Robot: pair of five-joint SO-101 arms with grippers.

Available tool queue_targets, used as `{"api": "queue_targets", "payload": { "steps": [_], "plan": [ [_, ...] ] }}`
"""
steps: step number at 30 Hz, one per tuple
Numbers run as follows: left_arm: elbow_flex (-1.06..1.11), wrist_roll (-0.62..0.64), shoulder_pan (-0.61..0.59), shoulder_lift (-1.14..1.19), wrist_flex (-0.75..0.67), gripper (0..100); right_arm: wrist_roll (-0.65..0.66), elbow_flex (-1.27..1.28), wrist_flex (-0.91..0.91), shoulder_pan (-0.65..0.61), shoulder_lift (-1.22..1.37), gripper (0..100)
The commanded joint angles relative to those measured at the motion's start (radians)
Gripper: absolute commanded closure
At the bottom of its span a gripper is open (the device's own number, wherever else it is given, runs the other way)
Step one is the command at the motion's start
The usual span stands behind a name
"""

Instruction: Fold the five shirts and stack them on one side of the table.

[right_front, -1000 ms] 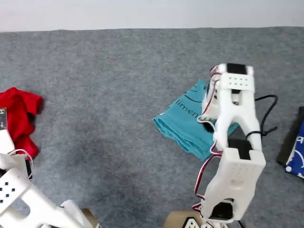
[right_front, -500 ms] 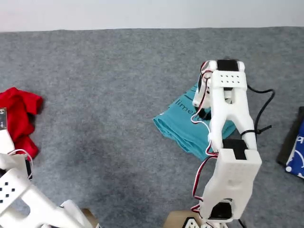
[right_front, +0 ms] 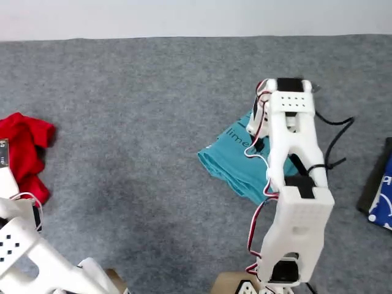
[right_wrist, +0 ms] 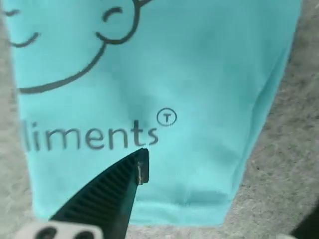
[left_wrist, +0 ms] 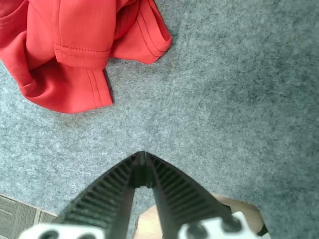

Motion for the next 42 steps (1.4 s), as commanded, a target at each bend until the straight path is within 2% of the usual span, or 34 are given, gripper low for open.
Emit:
{"api": "queue_targets", "payload": {
  "steps": [1,11,17,20,25,28,36,42],
  "plan": [
    [-0.002,0.000,0.008,-0.015,-0.012,100,-0.017,-0.051,-0.018,0.007,0.035,48.3],
    [-0.002,0.000,0.008,-0.015,-0.009,100,-0.017,-0.051,-0.174,0.005,0.140,48.4],
    [-0.002,0.000,0.008,-0.015,-0.011,100,-0.017,-0.051,-0.196,0.002,0.202,48.5],
    [-0.002,0.000,0.008,-0.014,-0.012,100,-0.017,-0.051,-0.196,0.004,0.232,55.3],
    [-0.002,0.000,0.008,-0.011,-0.014,100,-0.012,-0.052,-0.194,0.005,0.243,76.4],
    [-0.002,0.000,0.008,-0.011,-0.014,100,-0.011,-0.052,-0.209,0.005,0.243,85.9],
    [-0.002,0.000,0.008,-0.009,-0.014,100,0.049,-0.052,-0.199,0.010,0.242,99.2],
    [-0.002,-0.014,0.008,-0.014,-0.014,100,0.075,-0.057,-0.160,0.090,0.136,99.0]
  ]
}}
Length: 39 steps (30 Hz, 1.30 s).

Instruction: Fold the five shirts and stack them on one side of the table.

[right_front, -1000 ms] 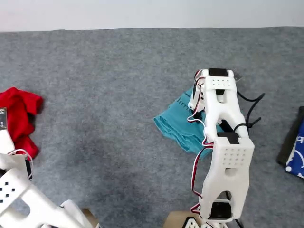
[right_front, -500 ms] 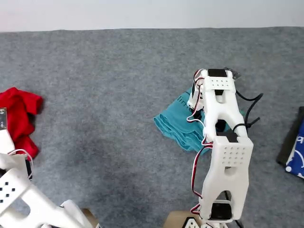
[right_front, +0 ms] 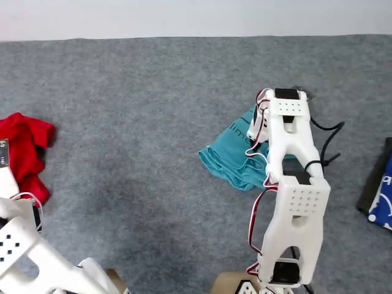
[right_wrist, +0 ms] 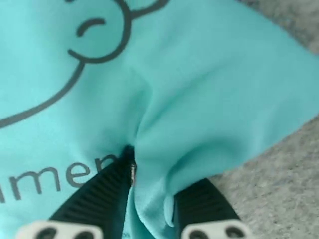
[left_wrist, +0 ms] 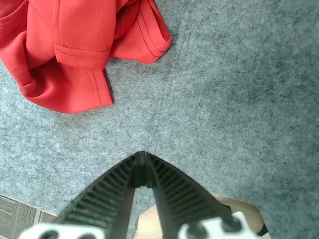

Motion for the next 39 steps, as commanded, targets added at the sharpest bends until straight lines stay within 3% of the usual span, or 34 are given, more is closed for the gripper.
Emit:
{"api": "queue_targets", "payload": {
  "steps": [1,13,22,29,39],
  "plan": [
    [-0.002,-0.031,0.008,-0.015,-0.014,100,0.029,-0.020,0.013,0.062,-0.094,99.0],
    [-0.004,-0.048,0.008,-0.015,-0.014,100,0.586,-0.018,0.136,0.294,-0.430,98.9],
    [-0.002,-0.044,0.006,-0.015,-0.006,100,0.948,-0.020,0.084,0.535,-0.570,98.9],
    [-0.001,-0.043,0.006,-0.017,0.006,100,1.069,-0.020,-0.015,0.700,-0.579,98.9],
    [-0.001,-0.043,0.006,-0.017,0.006,100,1.126,-0.021,-0.047,0.805,-0.588,98.9]
  ]
}}
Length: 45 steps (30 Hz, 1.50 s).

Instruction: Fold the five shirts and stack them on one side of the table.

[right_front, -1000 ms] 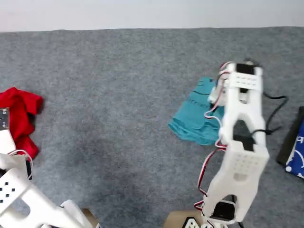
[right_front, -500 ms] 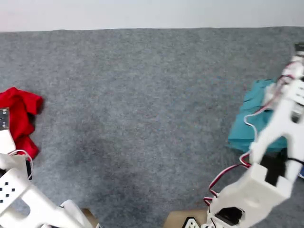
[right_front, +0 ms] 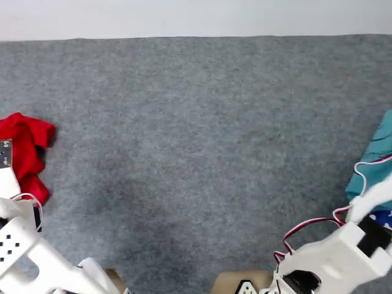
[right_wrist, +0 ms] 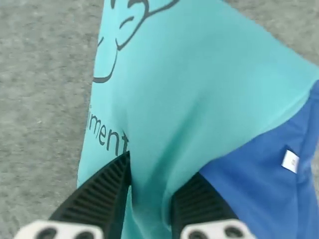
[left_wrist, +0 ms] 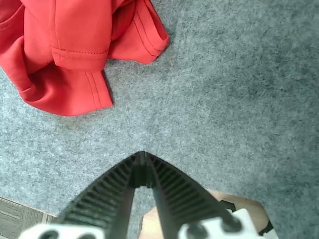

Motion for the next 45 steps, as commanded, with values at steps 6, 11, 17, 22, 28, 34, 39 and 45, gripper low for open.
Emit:
{"api": "queue_targets", "payload": {
  "steps": [6,11,17,22,28,34,39,45],
  "plan": [
    [-0.004,-0.002,0.006,-0.017,0.006,100,0.041,-0.028,-0.022,0.076,-0.070,98.9],
    [-0.004,-0.002,0.006,-0.017,0.006,100,0.049,-0.026,-0.082,0.125,-0.065,98.9],
    [0.008,-0.005,0.006,-0.017,0.006,100,0.081,-0.026,-0.140,0.159,0.008,98.9],
    [0.048,-0.006,0.005,-0.017,0.003,100,0.083,-0.026,-0.148,0.196,0.068,98.9],
    [0.042,-0.006,0.005,-0.017,0.002,100,0.084,-0.026,-0.143,0.206,0.082,94.9],
    [0.042,-0.008,0.005,-0.017,0.000,100,0.052,-0.060,-0.142,0.272,0.065,72.6],
    [0.042,-0.008,0.005,-0.017,0.000,100,0.034,-0.152,-0.104,0.286,0.024,72.8],
    [0.042,-0.008,0.005,-0.017,0.000,100,0.034,-0.184,-0.036,0.194,0.012,77.7]
  ]
}}
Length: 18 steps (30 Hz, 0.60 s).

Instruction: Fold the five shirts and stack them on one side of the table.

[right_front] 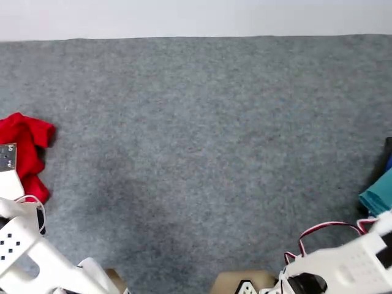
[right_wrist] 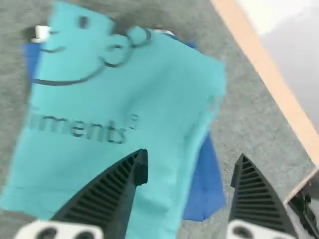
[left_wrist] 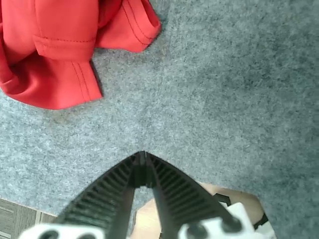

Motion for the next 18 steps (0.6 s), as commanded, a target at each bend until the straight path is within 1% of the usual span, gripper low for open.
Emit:
{"api": "queue_targets", "payload": {
  "steps": [1,5,7,10,14,18],
  "plan": [
    [-0.010,-0.008,0.005,-0.017,0.000,100,-0.009,-0.051,0.007,-0.044,-0.035,81.6],
    [-0.010,-0.008,0.005,-0.017,0.000,100,0.014,-0.051,0.005,-0.047,0.047,98.7],
    [-0.012,-0.008,0.005,-0.017,0.000,100,0.077,-0.051,0.013,-0.039,0.108,98.0],
    [-0.012,-0.008,0.003,-0.017,0.000,100,0.138,-0.057,-0.002,0.016,0.185,98.8],
    [-0.012,-0.008,0.005,-0.017,0.000,100,0.158,-0.057,-0.071,0.091,0.245,99.0],
    [-0.008,-0.008,0.006,-0.017,-0.018,100,0.158,-0.057,-0.154,0.113,0.346,99.0]
  ]
}}
